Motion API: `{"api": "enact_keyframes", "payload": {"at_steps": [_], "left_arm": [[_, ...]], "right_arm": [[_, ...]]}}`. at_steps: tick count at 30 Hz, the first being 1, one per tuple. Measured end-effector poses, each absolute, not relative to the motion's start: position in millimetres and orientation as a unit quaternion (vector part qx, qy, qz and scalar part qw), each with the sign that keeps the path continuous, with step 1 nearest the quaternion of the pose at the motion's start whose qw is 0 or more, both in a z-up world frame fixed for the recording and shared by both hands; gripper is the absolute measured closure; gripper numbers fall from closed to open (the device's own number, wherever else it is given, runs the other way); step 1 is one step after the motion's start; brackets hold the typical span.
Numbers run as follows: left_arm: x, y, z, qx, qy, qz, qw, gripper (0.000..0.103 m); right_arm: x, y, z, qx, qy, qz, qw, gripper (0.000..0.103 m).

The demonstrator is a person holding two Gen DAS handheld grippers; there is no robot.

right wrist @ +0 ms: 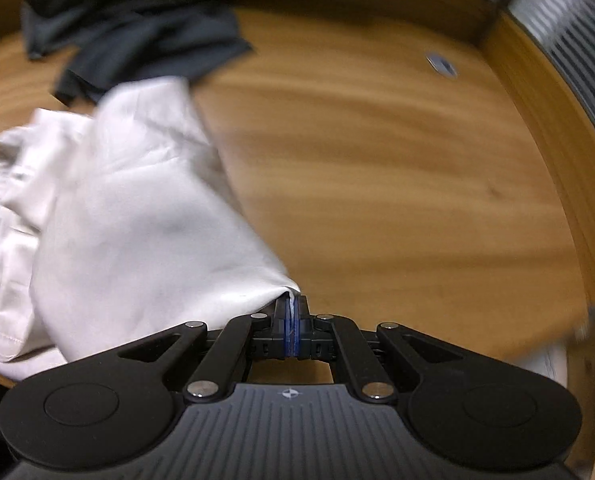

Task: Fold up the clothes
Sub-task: 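Regrasp the shirt edge with the right gripper and shake it open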

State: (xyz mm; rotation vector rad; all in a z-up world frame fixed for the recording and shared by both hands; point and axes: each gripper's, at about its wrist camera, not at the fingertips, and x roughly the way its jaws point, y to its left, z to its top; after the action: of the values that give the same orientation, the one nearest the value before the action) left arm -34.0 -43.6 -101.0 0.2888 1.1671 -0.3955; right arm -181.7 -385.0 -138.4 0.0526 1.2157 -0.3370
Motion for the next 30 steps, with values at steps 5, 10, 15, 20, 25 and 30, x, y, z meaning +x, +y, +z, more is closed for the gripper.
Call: {"api": "enact_keyframes", "payload": {"at_steps": [5, 10, 15, 20, 25, 30], "left_arm": [[-38.0, -55.0, -102.6, 0.153, 0.544, -0.208, 0.798, 0.000], [-42.8, -60.3, -105.7, 0.166, 0.548, -0.220, 0.790, 0.000], [-48.6, -62.2, -105.0, 0.170, 0.548, -0.218, 0.790, 0.000], [-54.5, -64.1, -104.4, 0.174, 0.547, -0.216, 0.790, 0.000], [-60.4, -66.0, -103.7, 0.178, 0.547, -0.214, 0.790, 0.000], [-69.2, -71.3, -103.8, 0.165, 0.553, -0.197, 0.792, 0.000]], "right_arm": [[-206.5, -397.1, -138.9, 0.045, 0.572, -0.178, 0.799, 0.098], [-213.4, -385.5, -116.9, 0.043, 0.545, -0.162, 0.821, 0.074], [-189.5, -353.9, -97.4, 0.024, 0.519, -0.108, 0.848, 0.062], [-164.7, -315.4, -96.4, -0.001, 0.514, -0.041, 0.857, 0.054], [-149.5, -292.5, -107.2, -0.014, 0.515, 0.011, 0.857, 0.046], [-139.6, -278.8, -127.0, -0.044, 0.524, 0.046, 0.850, 0.038]]}}
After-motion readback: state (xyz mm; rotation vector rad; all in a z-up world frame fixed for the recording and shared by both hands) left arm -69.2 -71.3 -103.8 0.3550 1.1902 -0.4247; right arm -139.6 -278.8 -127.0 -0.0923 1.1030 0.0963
